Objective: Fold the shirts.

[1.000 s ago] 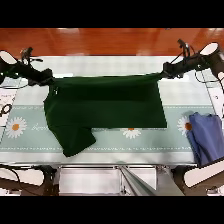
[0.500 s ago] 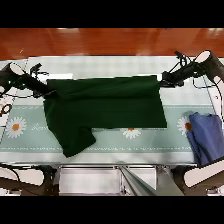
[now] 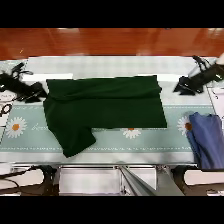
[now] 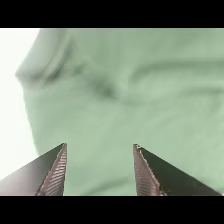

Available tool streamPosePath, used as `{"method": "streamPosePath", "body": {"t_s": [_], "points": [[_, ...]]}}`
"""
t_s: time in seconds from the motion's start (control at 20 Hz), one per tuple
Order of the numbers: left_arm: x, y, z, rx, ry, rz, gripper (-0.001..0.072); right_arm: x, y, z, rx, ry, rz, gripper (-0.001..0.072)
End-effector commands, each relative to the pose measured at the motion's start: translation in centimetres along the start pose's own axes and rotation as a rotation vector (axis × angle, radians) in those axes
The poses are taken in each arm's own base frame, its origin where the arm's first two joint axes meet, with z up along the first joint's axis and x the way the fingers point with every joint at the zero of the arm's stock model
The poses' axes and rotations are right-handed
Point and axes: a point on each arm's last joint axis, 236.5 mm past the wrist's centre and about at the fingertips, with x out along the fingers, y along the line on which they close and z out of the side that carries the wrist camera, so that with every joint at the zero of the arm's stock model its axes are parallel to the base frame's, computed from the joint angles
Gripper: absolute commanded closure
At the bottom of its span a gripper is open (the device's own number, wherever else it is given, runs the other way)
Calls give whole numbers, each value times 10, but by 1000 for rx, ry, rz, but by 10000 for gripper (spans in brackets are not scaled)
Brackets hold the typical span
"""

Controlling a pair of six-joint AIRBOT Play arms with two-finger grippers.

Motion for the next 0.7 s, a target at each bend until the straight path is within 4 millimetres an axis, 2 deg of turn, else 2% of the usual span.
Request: {"method": "streamPosePath", "body": {"t_s": [0.0,0.1,0.2,0.3,0.4,0.65], "points": [[-13,24,-62,-191,-30,-102,206,6,-12,-56,120,-144,71,297],[-2,21,-96,-338,-57,-254,206,25,-11,-96,176,-221,109,297],[12,25,-126,-434,-43,-300,205,43,-3,-131,206,-213,161,297],[27,26,-147,-473,4,-304,205,54,9,-152,209,-178,216,297],[36,25,-150,-471,13,-294,205,56,17,-158,198,-157,249,297],[53,17,-151,-416,55,-269,205,53,26,-151,210,-183,294,297]]}}
